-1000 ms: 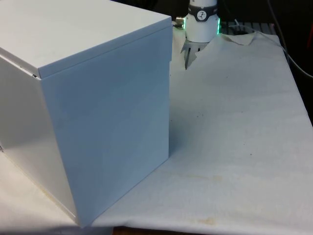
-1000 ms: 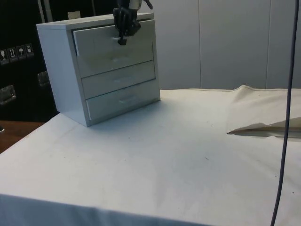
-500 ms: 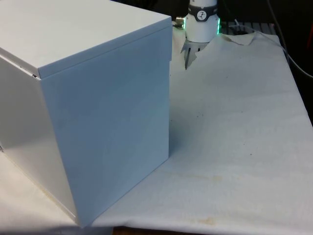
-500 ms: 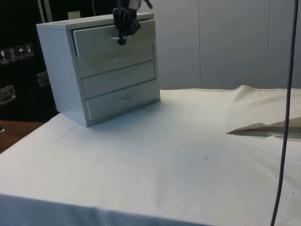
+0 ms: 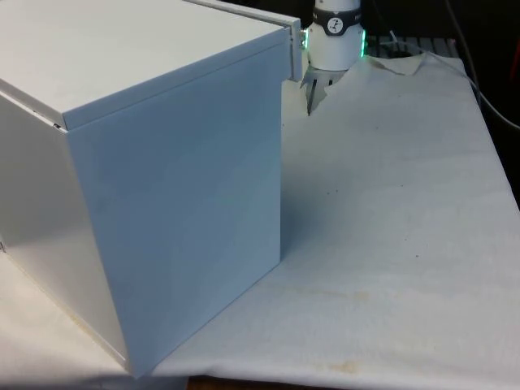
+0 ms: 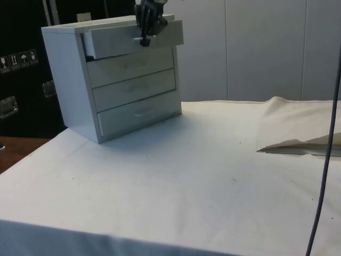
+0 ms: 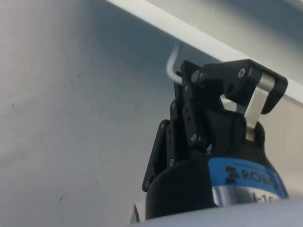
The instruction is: Open the drawer, then close it.
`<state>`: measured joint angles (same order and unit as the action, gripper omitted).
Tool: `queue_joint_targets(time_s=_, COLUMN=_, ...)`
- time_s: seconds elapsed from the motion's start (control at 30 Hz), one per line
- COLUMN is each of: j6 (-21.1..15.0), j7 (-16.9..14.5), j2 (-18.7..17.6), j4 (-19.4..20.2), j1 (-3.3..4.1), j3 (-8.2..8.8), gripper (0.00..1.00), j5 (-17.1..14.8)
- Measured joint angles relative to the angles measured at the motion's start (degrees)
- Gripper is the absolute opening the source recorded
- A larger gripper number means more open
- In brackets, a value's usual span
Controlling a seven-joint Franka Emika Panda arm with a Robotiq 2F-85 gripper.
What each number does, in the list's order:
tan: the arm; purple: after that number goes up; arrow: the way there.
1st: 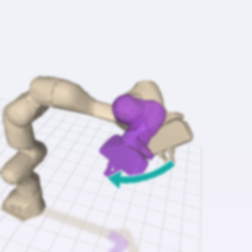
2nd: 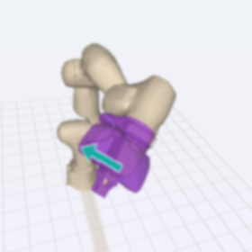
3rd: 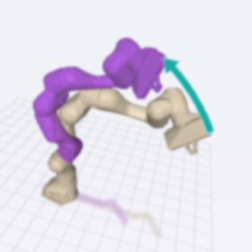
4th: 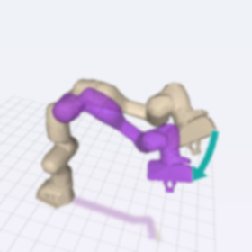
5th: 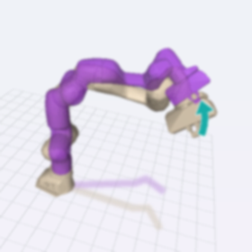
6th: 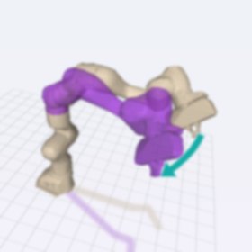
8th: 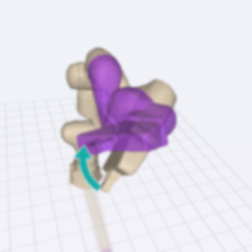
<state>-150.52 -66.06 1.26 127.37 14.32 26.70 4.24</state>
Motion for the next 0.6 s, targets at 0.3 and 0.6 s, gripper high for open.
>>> queue_joint_targets(time_s=0.3, j6=-0.34, j7=2.92, j2=5.27, j4=6.19, j1=0.11, j3=-1.2, gripper=0.0, j5=3.78)
queue_joint_targets(time_s=0.6, j6=-1.38, j7=5.21, j2=8.71, j4=10.54, j1=0.11, j3=-1.72, gripper=0.0, j5=7.45)
